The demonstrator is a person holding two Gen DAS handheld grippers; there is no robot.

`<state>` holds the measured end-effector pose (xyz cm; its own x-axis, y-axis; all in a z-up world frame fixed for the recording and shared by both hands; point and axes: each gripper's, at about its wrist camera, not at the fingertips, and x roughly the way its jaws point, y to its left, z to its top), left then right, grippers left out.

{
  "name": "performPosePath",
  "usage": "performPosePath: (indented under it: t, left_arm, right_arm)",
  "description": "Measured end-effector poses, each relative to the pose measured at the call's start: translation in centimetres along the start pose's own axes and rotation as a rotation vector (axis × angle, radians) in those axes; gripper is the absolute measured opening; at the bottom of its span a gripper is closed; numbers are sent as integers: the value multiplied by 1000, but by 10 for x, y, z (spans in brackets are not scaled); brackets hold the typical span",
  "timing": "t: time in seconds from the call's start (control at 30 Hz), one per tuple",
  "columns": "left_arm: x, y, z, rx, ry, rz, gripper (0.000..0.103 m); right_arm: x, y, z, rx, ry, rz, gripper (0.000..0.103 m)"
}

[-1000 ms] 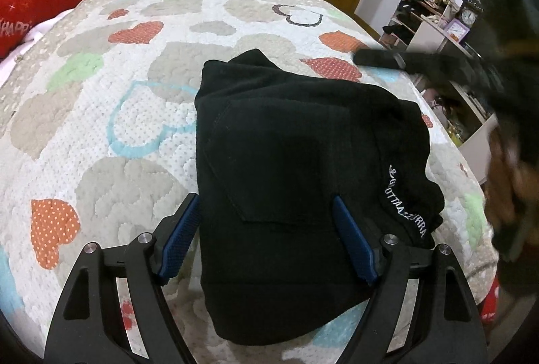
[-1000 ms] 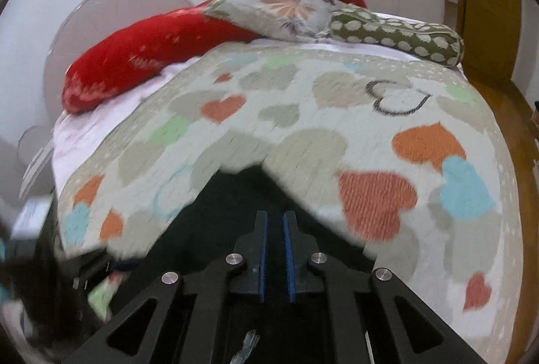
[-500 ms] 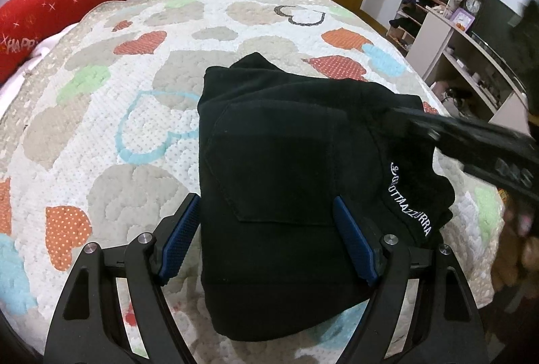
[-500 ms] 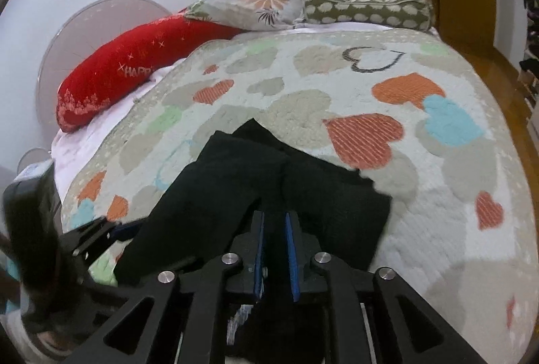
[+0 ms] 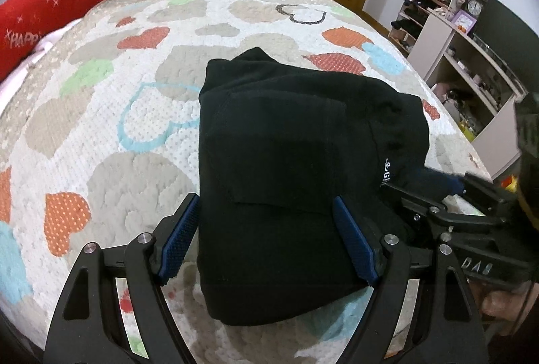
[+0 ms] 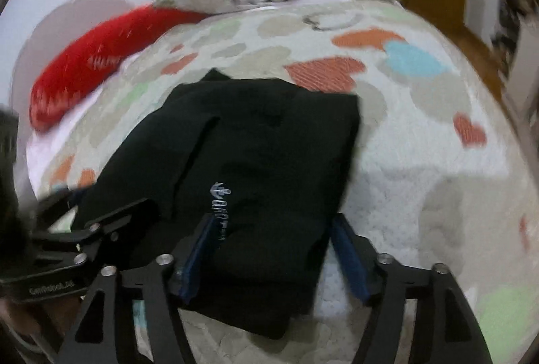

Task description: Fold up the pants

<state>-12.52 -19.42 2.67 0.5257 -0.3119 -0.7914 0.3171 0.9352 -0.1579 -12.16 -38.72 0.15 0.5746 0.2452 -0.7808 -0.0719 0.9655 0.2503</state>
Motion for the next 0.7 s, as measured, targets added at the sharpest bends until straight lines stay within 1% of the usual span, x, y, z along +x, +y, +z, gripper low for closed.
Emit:
performPosePath:
  t: [0.07, 0.17, 0.23, 0.3, 0.4, 0.5, 0.6, 0.67, 0.7]
  left_arm:
    - [-1, 2, -2, -8, -6, -2, 84]
    - [-1, 2, -3, -9, -6, 1, 85]
    - [-2, 2, -3, -9, -7, 6, 85]
    - [-2, 0, -5, -5, -11, 11, 85]
    - [0, -3, -4, -5, -9, 9, 85]
    - [2, -5, -3, -5, 0, 10, 86]
    - [2, -7, -2, 4, 1, 15, 87]
    - [3, -8, -2, 10, -3, 16, 87]
    - [3, -7, -2, 12, -4, 16, 87]
  right_arm:
    - [-8, -6, -1, 46, -11, 34, 68]
    - [-22, -2, 2, 31, -25, 2, 68]
    - [-35, 0, 4, 22, -59, 2, 68]
    - [-51, 6, 8, 7, -116, 30, 68]
    - [-60, 17, 14, -41, -156, 85, 66]
    - [-45, 22, 15, -75, -123, 87, 60]
    - [-14, 13, 9, -51, -32, 53, 60]
    - [-6, 7, 5, -45, -17, 19, 61]
    - [-6, 2, 5, -21, -16, 46, 61]
